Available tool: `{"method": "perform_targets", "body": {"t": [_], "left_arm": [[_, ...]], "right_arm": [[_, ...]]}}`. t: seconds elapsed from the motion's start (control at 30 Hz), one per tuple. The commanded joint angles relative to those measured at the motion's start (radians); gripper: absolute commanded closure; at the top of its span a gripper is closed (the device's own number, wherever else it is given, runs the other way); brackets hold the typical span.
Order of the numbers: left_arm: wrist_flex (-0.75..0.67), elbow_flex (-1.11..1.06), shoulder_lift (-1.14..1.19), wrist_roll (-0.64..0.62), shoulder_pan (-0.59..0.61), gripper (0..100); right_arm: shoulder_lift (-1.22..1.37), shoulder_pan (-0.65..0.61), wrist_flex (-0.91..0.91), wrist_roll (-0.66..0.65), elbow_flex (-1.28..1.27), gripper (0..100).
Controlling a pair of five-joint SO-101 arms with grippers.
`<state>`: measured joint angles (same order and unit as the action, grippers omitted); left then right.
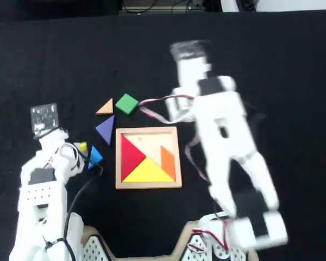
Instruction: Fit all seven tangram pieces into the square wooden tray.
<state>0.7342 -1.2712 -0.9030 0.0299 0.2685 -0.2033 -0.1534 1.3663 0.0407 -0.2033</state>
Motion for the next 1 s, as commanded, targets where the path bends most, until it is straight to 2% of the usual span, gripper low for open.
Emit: {"method": "perform_targets", "body": {"t": [0.0,0.07,0.17,0.3,0.47,0.53,0.6,0.77,0.93,0.97], "left_arm": [[0.253,0.275,-0.006,0.077,-0.008,76],[0.364,0.372,-0.006,0.1,-0.012,76],[0.454,0.458,-0.006,0.106,-0.012,76],[0.548,0.587,-0.009,0.187,-0.012,76],[0.717,0.881,-0.005,0.468,-0.022,76],[0.792,0.932,-0.005,0.6,-0.073,76],[0.862,0.937,-0.005,0.704,-0.134,76],[0.896,0.891,-0.006,0.806,-0.254,76],[1.03,0.877,-0.005,1.174,-0.358,76],[1.026,0.869,-0.005,1.208,-0.372,76]], "right_arm": [[-0.229,0.13,0.02,0.002,-0.047,98.7],[-0.302,0.169,-0.018,0.002,-0.12,98.7],[-0.363,0.187,-0.086,-0.014,-0.259,98.7],[-0.371,0.184,-0.19,-0.17,-0.417,98.7],[-0.374,0.227,-0.44,-0.178,-0.615,98.7],[-0.372,0.245,-0.537,-0.155,-0.684,98.7],[-0.375,0.255,-0.592,-0.132,-0.731,98.6],[-0.371,0.249,-0.605,-0.129,-0.753,98.6],[-0.371,0.247,-0.701,-0.129,-0.828,98.6],[-0.371,0.247,-0.726,-0.133,-0.845,98.6]]}}
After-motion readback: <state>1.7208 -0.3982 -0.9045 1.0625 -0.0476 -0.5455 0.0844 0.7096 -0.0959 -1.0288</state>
